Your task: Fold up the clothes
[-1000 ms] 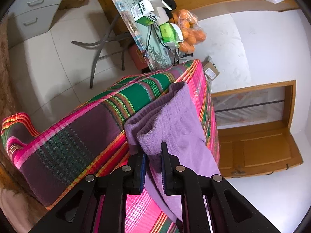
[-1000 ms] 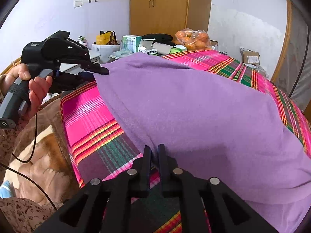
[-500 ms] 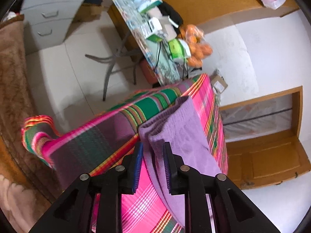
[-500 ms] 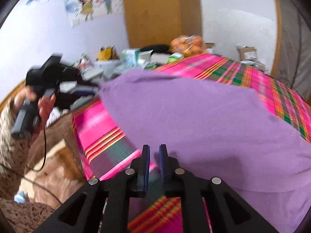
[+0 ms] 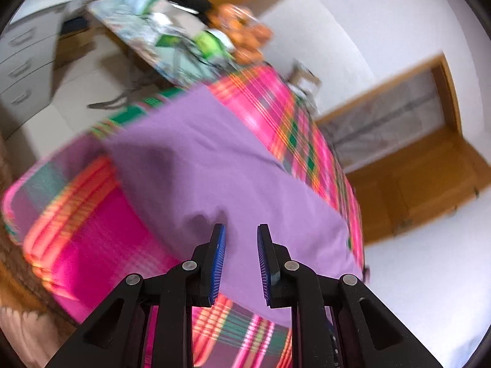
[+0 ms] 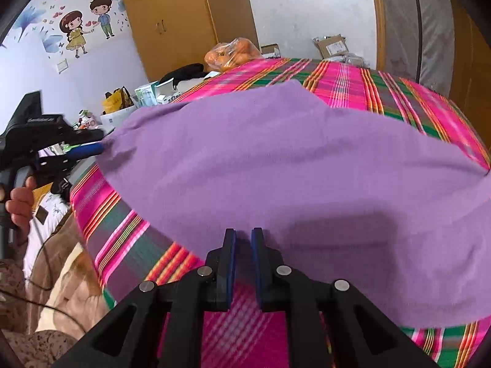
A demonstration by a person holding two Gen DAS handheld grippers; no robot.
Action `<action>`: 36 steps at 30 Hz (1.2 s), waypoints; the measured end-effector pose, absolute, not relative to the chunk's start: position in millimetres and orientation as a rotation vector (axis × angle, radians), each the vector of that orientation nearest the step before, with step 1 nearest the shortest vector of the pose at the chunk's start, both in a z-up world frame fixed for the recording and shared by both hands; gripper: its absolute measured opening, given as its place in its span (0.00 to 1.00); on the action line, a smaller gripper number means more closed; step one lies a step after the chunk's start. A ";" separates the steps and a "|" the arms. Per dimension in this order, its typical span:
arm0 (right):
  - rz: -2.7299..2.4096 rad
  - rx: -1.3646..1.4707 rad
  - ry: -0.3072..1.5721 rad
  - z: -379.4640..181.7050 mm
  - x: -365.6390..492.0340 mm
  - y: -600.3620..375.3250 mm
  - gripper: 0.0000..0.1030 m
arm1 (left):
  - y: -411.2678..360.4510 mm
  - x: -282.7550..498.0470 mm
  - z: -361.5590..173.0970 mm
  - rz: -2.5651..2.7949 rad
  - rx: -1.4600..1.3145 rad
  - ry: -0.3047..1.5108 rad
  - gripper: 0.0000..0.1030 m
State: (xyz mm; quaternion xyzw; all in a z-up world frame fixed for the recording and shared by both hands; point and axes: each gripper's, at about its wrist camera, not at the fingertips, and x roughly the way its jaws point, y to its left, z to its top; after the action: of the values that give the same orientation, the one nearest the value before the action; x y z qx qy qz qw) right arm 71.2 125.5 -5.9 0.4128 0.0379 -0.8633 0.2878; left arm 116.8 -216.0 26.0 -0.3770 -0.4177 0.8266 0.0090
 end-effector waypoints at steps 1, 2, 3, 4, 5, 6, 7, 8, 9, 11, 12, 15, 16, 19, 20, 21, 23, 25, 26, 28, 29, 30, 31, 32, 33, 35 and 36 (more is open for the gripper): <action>-2.306 1.111 0.099 -6.3 74.1 129.1 0.11 | -207.2 111.9 25.3 2.568 -1.193 -1.272 0.20; -2.316 1.115 0.093 -5.3 77.8 135.1 0.11 | -198.7 107.4 24.9 2.556 -1.204 -1.239 0.20; -2.329 1.115 0.081 -3.9 81.1 142.6 0.11 | -190.2 103.0 24.4 2.543 -1.214 -1.206 0.20; -2.341 1.116 0.067 -2.7 84.0 149.3 0.11 | -182.4 98.8 24.3 2.536 -1.222 -1.174 0.20; -2.363 1.118 0.046 -1.0 85.6 158.3 0.11 | -174.7 94.5 24.1 2.531 -1.228 -1.138 0.20; -2.393 1.121 0.019 1.2 86.1 169.7 0.11 | -166.3 89.7 23.7 2.522 -1.236 -1.099 0.20; -2.423 1.123 -0.010 3.3 86.6 181.0 0.11 | -157.8 84.9 23.3 2.513 -1.243 -1.060 0.20; -2.464 1.130 -0.042 5.1 86.4 195.3 0.11 | -149.6 81.1 22.6 2.502 -1.250 -1.023 0.20; -2.505 1.140 -0.073 6.0 85.4 209.3 0.11 | -141.1 78.1 21.6 2.483 -1.252 -0.985 0.20; -2.572 1.159 -0.142 7.7 83.2 236.4 0.11 | -122.8 75.4 20.7 2.438 -1.232 -0.903 0.20; -2.605 1.168 -0.180 8.7 82.2 250.4 0.11 | -115.2 74.6 20.8 2.419 -1.217 -0.866 0.20; -2.697 1.182 -0.269 12.1 80.8 287.6 0.12 | -93.7 72.3 23.5 2.411 -1.186 -0.724 0.31; -2.726 1.183 -0.292 13.4 80.9 298.6 0.14 | -85.2 71.1 23.7 2.407 -1.186 -0.672 0.31; -2.785 1.187 -0.376 15.0 78.4 326.1 0.16 | -65.3 68.2 23.9 2.391 -1.187 -0.536 0.32; -2.795 1.189 -0.408 14.8 76.8 333.7 0.18 | -58.9 67.4 24.3 2.392 -1.186 -0.486 0.34; -2.802 1.190 -0.438 14.8 74.2 339.1 0.19 | -52.4 66.6 24.8 2.392 -1.184 -0.435 0.36; -2.802 1.180 -0.486 15.3 67.2 346.0 0.23 | -39.6 64.0 25.4 2.392 -1.177 -0.332 0.39; -2.792 1.171 -0.517 14.9 56.1 347.4 0.24 | -26.0 63.5 24.5 2.381 -1.165 -0.233 0.40; -2.783 1.168 -0.528 14.0 51.1 346.9 0.27 | -20.6 63.6 24.7 2.375 -1.161 -0.194 0.42; -2.769 1.167 -0.546 11.5 41.3 345.8 0.33 | -8.4 63.3 24.3 2.354 -1.145 -0.114 0.42; -2.763 1.166 -0.554 10.3 36.1 345.4 0.36 | -5.6 62.7 24.1 2.339 -1.141 -0.104 0.42; -2.752 1.165 -0.568 9.1 31.5 345.1 0.37 | -5.0 62.2 24.4 2.326 -1.142 -0.099 0.42; -2.737 1.165 -0.586 7.9 27.1 345.0 0.37 | -3.7 61.7 24.5 2.316 -1.143 -0.096 0.42; -2.723 1.164 -0.598 7.0 22.3 344.7 0.39 | -1.7 60.6 23.8 2.311 -1.147 -0.091 0.42; -2.709 1.162 -0.607 6.3 17.2 344.2 0.39 | 0.4 59.2 22.5 2.309 -1.152 -0.077 0.42; -2.696 1.161 -0.611 5.4 9.0 344.5 0.43 | 5.0 57.7 19.7 2.304 -1.158 -0.042 0.42; -2.690 1.164 -0.615 4.8 5.9 345.0 0.43 | 6.8 58.4 18.7 2.295 -1.158 -0.028 0.42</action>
State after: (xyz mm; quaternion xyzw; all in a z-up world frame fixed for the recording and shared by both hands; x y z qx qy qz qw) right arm 5.9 345.0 4.8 0.3877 -0.2049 -0.8958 0.0731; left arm 58.4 6.8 18.7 -0.4324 -0.0105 0.8565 0.2816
